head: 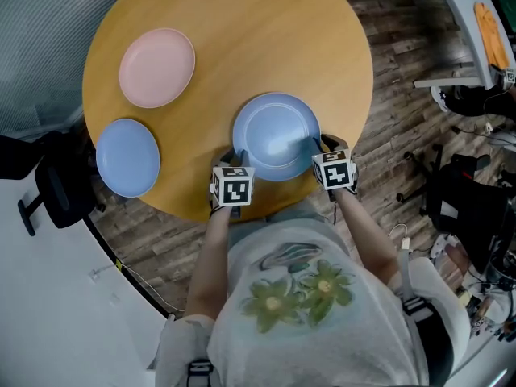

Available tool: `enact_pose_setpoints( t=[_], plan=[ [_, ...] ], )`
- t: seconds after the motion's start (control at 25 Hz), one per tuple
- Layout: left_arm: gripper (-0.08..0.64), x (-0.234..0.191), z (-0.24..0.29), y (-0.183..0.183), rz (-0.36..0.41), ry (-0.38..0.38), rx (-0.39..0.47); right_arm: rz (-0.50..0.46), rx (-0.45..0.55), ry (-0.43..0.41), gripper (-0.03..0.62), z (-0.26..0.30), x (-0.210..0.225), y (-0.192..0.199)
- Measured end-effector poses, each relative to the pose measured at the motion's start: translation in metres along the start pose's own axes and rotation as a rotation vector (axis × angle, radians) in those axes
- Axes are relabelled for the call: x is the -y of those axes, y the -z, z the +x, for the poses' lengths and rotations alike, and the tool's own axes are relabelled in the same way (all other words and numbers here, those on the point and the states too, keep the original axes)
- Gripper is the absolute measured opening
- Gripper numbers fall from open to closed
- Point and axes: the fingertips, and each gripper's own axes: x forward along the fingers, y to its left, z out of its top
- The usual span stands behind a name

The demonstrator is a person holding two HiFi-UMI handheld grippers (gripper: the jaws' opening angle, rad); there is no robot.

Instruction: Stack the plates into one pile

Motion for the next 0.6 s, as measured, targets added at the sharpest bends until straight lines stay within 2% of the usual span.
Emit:
enact_pose_setpoints(
  t=[0.2, 0.6],
  plan=[
    [0.117, -0.011, -0.011, 0.006, -0.008, 0.022, -0.011, 0.025, 0.008, -0.017, 0.100, -0.007, -0.015, -0.001],
    [0.112, -0.048, -0.062, 0.013, -0.035, 0.003, 0.035, 0.027, 0.094, -0.029, 0.094, -0.038, -0.068, -0.030]
  ],
)
